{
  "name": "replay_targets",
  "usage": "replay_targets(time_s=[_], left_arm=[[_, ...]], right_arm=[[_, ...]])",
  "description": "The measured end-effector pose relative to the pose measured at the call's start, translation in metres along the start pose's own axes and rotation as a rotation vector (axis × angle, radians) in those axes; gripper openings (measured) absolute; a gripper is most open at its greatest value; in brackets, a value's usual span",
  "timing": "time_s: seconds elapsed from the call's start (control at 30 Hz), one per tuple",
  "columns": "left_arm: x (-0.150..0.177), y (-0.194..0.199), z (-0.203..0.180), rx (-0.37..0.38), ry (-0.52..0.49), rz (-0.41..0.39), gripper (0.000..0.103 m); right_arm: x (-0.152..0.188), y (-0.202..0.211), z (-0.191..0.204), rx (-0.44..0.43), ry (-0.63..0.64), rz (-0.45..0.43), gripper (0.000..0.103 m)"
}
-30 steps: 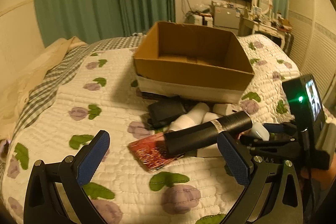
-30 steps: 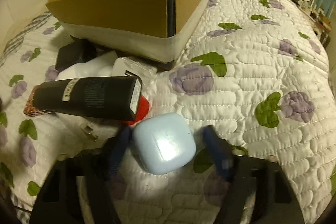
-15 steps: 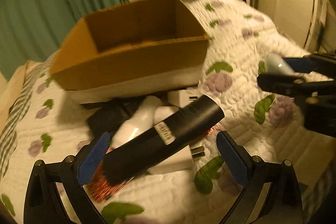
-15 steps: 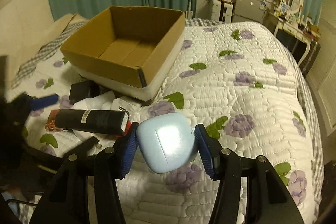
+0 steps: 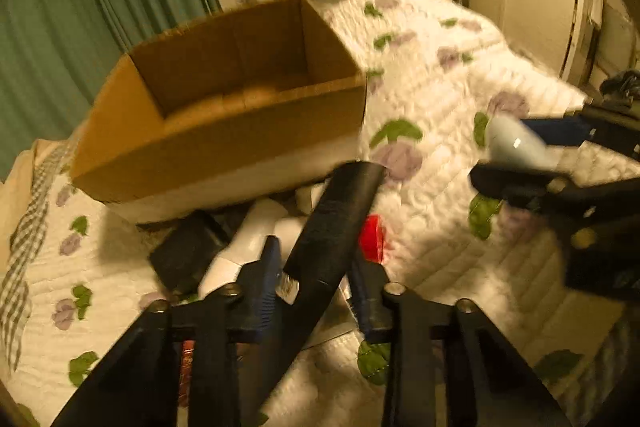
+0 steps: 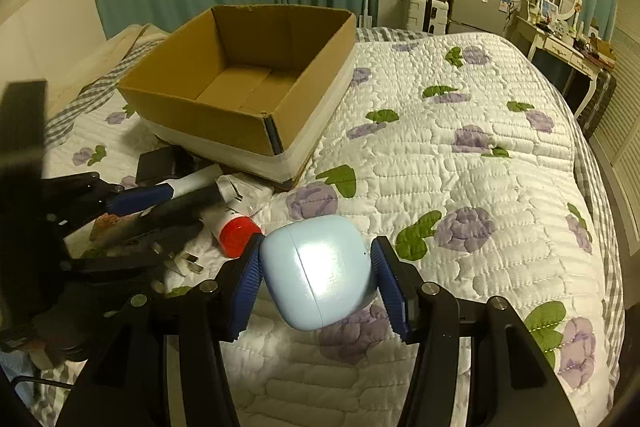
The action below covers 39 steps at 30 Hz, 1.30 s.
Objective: Organize rigid objects
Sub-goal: 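Carry the earbud case into the box and open the right tool while the left tool drops the remote in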
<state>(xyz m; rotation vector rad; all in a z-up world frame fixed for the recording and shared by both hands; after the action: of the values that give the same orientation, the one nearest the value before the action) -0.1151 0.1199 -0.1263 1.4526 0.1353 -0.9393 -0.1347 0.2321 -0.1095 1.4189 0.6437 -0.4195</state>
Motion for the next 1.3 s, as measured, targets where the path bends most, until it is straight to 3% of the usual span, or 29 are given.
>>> replay_targets(time_s=[0.2,0.33,0.63,0.87,1.1,1.3], left_arm=[[-0.012,0.044,0.013,0.086,0.084,-0.080,0.020],[-0.037,0.063,0.019,0.085,0.116,-0.133,0.020],[-0.115,0.098,0.091,0.030,0.206,-0.253,0.020],[-0.159,0.039,0.129,-0.037,0.215,-0.178,0.020],[-0.139,-0.047,0.137,-0.029,0.230,-0.036,0.020],[-0.128,-0.079,0.140,-0.014,0.238,0.008,0.023]], right_arm=[[-0.010,0.021,0.009,0.009,0.020,-0.041,0.053],[-0.030,0.040,0.017,-0.002,0.042,-0.086,0.053],[-0.116,0.060,0.029,0.011,0.100,-0.223,0.053],[-0.174,0.035,0.033,-0.004,0.103,-0.258,0.053],[-0.189,-0.014,0.028,-0.007,0.112,-0.211,0.053],[-0.180,-0.050,0.020,-0.025,0.103,-0.157,0.053]])
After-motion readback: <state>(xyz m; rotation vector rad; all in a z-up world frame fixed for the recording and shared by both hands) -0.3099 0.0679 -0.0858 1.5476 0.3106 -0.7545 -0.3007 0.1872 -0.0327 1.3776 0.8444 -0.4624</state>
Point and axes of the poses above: each gripper's, at about its wrist camera, not at the fingertips, and y roughly against the way its jaws point, z to its left, x to its underside, the point moved 5 cm from there along -y, roughly the way its jaws point, and after that the axes turned 1 degree about z, right-handed, at the moved point
